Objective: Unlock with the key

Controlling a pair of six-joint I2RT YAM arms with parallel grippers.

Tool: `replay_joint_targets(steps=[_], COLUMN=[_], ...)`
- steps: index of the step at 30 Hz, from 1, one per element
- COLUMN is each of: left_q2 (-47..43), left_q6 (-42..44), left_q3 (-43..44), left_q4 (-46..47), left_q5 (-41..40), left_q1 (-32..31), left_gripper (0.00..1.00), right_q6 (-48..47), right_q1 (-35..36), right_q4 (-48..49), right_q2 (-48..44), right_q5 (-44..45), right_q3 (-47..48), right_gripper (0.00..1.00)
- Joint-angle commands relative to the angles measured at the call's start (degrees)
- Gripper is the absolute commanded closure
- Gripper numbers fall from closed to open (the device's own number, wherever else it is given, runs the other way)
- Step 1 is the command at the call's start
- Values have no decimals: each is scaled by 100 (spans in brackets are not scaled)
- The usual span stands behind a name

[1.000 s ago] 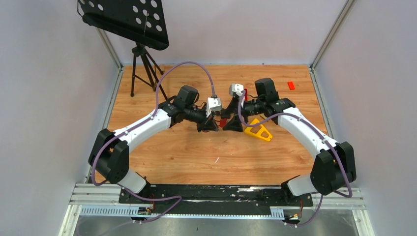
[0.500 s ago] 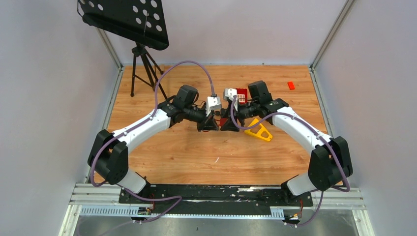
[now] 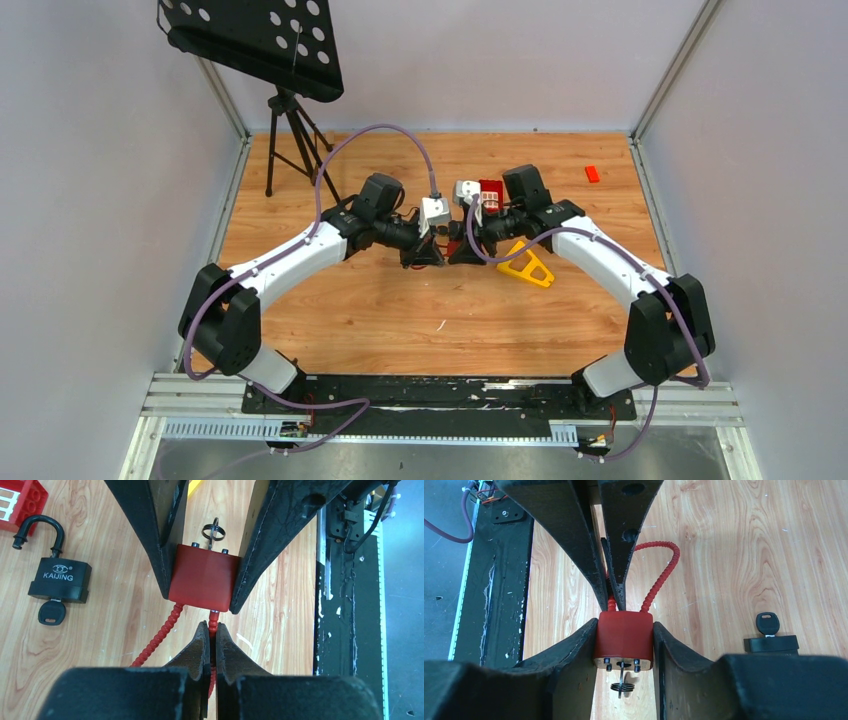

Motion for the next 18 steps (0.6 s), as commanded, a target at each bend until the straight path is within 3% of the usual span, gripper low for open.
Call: replay_joint_targets(steps=[1, 16, 18], left_q2=[-61, -14, 56], left_q6=[562, 2732, 3200], left_q3=[217, 326, 342], left_q4=[-257, -2094, -2539], left_q5=[-83, -1264, -1526], left_q1=[32, 32, 28], left_gripper=[100, 100, 93], right_q6=[-71, -88, -66], right_q1=[-46, -462, -467], right_q4=[29, 51, 169], right_q2=[125, 50, 55], right_q5=[-37, 56, 182], right_q3=[139, 118, 37], right_gripper=[100, 100, 100])
